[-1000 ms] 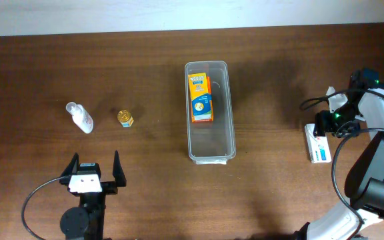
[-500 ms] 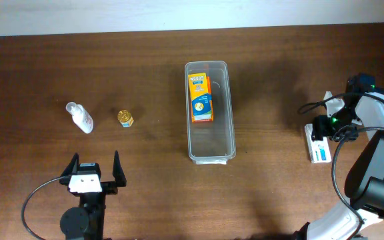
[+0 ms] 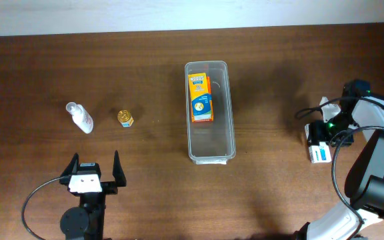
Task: Pack container
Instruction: 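Lift the Panadol box and carry it left over the container, then lower the Panadol box into the container's front end and open gripper, then raise the right gripper and retract it to the right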
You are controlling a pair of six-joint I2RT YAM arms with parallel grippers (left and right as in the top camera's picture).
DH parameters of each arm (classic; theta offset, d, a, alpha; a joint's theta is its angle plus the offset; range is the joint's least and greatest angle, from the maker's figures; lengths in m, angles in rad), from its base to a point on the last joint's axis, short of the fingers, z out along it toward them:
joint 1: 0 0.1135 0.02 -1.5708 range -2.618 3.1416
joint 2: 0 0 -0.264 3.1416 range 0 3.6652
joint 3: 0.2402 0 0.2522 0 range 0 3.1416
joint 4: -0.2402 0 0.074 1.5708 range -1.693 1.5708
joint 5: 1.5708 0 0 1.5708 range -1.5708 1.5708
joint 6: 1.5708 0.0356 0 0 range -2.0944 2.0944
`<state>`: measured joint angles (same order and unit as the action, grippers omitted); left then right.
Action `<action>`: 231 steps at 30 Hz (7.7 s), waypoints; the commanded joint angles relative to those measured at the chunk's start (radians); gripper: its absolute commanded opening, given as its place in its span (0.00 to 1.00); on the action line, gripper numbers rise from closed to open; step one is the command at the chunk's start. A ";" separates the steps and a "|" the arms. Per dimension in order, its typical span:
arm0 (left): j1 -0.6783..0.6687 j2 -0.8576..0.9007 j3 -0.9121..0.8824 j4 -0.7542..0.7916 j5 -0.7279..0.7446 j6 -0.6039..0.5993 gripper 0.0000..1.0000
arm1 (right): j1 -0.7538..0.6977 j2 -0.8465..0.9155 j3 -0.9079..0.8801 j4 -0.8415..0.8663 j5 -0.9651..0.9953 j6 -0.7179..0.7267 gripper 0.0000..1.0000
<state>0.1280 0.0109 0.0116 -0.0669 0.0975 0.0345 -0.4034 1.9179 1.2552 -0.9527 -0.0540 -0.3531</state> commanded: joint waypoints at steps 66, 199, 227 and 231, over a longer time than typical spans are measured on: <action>-0.002 -0.006 -0.003 -0.006 0.000 0.012 1.00 | 0.326 0.002 0.488 -0.406 -0.148 0.188 0.33; -0.002 -0.006 -0.003 -0.005 0.000 0.012 0.99 | 0.460 0.000 0.832 -0.645 0.294 0.671 0.99; -0.002 -0.006 -0.003 -0.005 0.000 0.012 0.99 | -0.134 0.002 0.800 -0.509 0.288 0.653 0.98; -0.002 -0.006 -0.003 -0.005 0.000 0.012 0.99 | -0.134 0.002 0.800 -0.494 0.265 0.653 0.98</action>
<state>0.1280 0.0109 0.0116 -0.0669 0.0975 0.0345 -0.5362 1.9236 2.0613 -1.4551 0.2199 0.2878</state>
